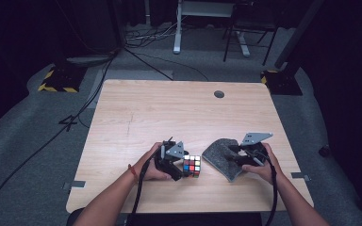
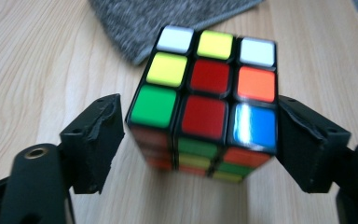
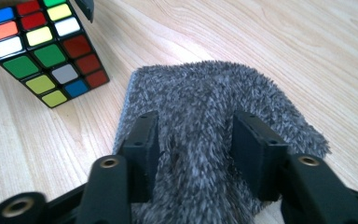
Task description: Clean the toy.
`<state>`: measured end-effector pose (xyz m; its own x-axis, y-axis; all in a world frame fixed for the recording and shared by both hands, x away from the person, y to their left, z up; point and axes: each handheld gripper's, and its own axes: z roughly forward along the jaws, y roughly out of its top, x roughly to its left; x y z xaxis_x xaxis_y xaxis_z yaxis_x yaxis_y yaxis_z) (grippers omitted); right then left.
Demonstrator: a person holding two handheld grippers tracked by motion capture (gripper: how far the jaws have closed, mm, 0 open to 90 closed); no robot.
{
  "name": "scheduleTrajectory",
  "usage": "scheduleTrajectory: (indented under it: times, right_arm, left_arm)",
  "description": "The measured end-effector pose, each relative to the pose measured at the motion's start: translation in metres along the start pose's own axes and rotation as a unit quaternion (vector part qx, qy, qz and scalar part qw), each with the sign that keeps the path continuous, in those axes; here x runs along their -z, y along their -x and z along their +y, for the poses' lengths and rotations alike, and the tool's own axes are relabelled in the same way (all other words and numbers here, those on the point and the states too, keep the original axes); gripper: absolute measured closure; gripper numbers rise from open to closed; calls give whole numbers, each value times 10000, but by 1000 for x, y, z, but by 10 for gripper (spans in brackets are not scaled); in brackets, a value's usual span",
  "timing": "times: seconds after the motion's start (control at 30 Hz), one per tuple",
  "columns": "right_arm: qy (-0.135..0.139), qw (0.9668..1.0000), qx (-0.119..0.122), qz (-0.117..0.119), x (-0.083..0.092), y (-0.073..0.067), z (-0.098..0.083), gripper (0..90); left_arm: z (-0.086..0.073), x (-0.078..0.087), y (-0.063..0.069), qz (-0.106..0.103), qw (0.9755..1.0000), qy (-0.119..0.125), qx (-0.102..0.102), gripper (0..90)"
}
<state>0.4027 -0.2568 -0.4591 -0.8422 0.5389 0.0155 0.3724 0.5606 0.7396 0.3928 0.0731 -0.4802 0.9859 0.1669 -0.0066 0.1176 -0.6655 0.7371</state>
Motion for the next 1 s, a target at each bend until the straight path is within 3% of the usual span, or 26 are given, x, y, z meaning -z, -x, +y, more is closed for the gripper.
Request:
scheduleTrajectory:
  times: [0.37, 0.53, 0.63, 0.83, 1.0]
  right_arm:
    - [57, 9999, 139, 49, 0, -7, 3, 488]
    - [139, 9994, 284, 107, 4, -12, 6, 486]
    - [251, 9987, 384, 215, 8, -21, 9, 487]
    - [382, 9957, 726, 426, 13, -47, 20, 491]
    - [327, 9950, 764, 553, 9, -56, 21, 507]
  left_arm:
    - [-3, 4, -2, 132, 9999, 33, 90, 238]
    - [1, 9, 4, 88, 9998, 133, 105, 261]
    - [2, 15, 8, 27, 10000, 35, -20, 280]
    - [2, 23, 10, -89, 9999, 49, -8, 317]
    - [3, 17, 14, -211, 9994, -268, -78, 310]
